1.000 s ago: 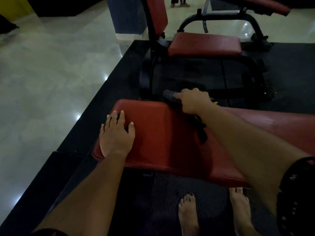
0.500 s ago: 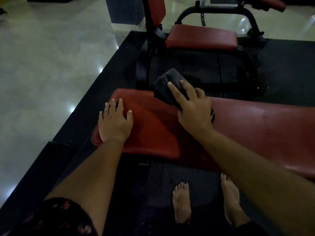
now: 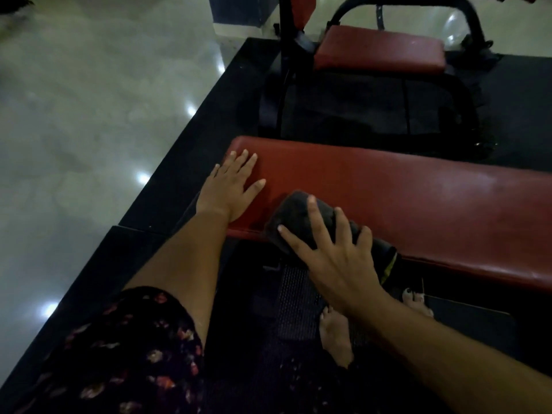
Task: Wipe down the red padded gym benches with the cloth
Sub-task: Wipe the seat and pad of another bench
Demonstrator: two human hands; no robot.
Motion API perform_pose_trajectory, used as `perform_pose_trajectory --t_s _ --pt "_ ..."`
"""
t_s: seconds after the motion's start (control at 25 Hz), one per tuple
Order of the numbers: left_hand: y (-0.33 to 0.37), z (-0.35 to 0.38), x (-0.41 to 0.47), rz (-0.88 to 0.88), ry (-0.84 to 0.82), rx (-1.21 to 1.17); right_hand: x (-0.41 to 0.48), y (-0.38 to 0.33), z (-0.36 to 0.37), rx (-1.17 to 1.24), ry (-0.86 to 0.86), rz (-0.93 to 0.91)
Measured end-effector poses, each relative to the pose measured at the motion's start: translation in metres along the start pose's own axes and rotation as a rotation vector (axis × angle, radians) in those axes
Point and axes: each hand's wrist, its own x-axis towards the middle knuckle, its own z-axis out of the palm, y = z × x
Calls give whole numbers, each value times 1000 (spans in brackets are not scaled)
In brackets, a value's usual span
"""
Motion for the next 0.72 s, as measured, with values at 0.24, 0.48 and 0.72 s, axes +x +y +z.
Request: perform_pose_trajectory --t_s 0.24,0.48,0.72 --pt "-5 -2 2 14 -6 -67 22 -40 1 -116 -9 -214" --pt "-3 1 1 4 34 -91 9 -29 11 -58 104 -123" --pt "-10 -1 9 24 -24 -182 34 -67 21 -106 211 -280"
